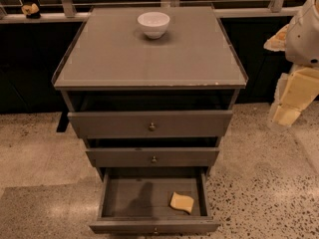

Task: Pick sponge from bottom drawer and place on counter

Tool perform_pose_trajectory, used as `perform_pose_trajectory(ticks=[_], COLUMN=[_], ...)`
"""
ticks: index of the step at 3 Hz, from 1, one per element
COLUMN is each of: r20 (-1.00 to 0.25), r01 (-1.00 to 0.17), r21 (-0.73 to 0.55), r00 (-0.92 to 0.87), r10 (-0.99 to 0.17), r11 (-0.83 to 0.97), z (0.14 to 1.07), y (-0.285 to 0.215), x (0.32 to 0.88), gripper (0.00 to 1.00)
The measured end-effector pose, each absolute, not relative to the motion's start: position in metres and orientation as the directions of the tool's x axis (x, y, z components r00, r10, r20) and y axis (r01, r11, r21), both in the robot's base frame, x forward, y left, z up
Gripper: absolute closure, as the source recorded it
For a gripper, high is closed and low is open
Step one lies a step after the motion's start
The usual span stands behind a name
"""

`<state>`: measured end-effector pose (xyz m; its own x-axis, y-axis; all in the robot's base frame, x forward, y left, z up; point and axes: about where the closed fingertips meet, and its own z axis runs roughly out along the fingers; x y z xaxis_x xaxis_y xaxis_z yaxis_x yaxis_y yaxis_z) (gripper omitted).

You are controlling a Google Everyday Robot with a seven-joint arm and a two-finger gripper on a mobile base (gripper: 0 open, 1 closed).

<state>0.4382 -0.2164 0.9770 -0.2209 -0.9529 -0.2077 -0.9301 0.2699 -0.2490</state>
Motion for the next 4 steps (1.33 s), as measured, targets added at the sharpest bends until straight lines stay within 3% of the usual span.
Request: perform_pose_trajectory(ticks=[2, 4], r20=[-0.201, -0.076], r01=[-0.934, -0.935], r21=[-0.227, -0.245], r00=[-0.233, -0.246], r10=[-0.952, -0.966], r11=[0.276, 0.257], z=[0.955, 0.860], y=[-0.222, -0.241], x=[0.428, 0.417], gripper=[0.00, 0.00])
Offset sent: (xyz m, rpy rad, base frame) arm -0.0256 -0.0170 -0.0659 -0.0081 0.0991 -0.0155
